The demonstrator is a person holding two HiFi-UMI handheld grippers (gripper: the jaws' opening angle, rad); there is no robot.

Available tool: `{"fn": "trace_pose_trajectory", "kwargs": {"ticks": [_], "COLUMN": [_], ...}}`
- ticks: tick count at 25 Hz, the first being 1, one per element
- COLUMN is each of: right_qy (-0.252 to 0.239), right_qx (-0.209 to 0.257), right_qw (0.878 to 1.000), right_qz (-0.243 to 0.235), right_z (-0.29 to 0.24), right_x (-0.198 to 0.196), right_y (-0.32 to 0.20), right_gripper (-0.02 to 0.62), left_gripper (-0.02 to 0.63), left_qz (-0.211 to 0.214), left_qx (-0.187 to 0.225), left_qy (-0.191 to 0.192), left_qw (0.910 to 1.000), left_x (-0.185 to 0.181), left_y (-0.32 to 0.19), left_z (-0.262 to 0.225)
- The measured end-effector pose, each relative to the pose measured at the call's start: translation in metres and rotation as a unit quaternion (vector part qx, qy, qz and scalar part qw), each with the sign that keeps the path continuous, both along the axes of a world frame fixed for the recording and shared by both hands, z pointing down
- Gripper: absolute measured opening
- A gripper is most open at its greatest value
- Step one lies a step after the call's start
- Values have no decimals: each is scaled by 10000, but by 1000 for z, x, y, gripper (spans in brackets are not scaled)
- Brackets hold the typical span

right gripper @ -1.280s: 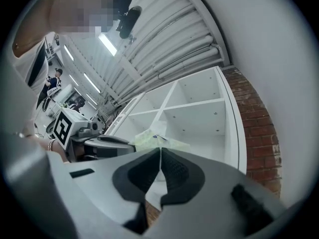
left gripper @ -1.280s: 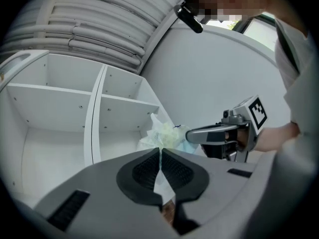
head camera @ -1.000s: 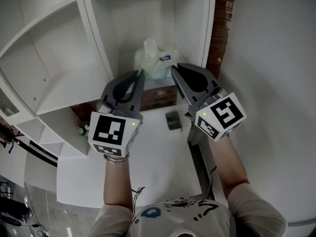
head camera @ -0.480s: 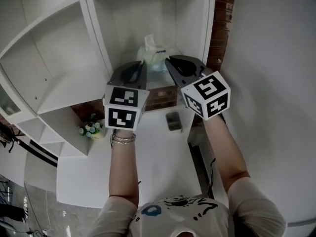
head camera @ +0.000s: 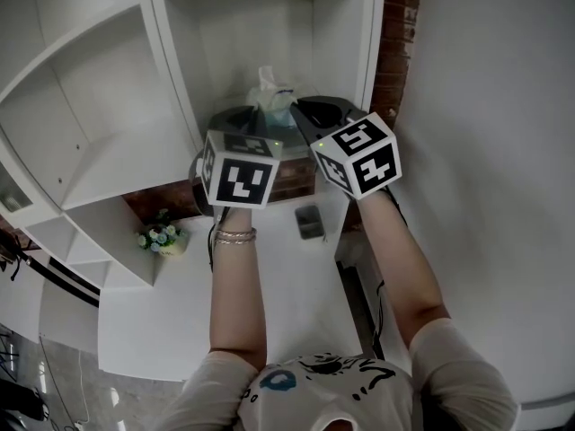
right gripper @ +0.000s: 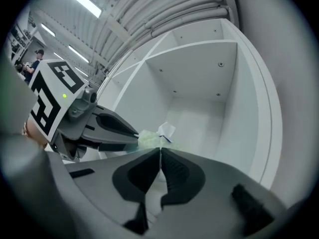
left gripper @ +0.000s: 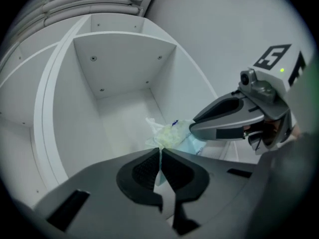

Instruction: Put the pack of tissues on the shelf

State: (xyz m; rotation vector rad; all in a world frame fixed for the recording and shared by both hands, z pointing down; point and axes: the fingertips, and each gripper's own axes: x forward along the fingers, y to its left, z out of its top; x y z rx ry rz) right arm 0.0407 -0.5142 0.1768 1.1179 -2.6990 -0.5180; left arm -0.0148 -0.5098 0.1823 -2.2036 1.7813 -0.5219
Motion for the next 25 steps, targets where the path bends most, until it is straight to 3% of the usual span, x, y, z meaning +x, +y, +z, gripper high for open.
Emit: {"fn": "trace_pose_trajectory", "kwargs": {"ticks": [6, 11, 18, 22, 23, 25], "right_qy": [468, 522, 474, 375, 364, 355], "right_qx": [-296, -461, -426, -500, -565, -667], "right_qw": [9984, 9975, 9978, 9978, 9975, 9970], "right_qz": [77, 99, 153, 228, 208, 157], "right_z": [14, 16, 18, 20, 22, 26], "right_x": [-6, -8, -9, -5, -5, -7], "right_y": [-6, -10, -9, -8, -7, -4], "right_gripper": [29, 29, 31, 32, 49, 153], "left_gripper": [18, 20, 20, 21, 21, 23], "left_qz": [-437, -554, -522, -384, -338, -254], "left_qx": [-341, -438, -183, 46, 72, 91], "left_qy": [-532, -646, -1098, -1026, -981, -871], "left_qw": [9970, 9954, 9924, 9940, 9946, 9958], "left_x": [-1, -2, 3, 6, 6, 5], "left_y": [-8, -10, -10, -6, -5, 0], "left_z": [15, 17, 18, 18, 17, 16]}}
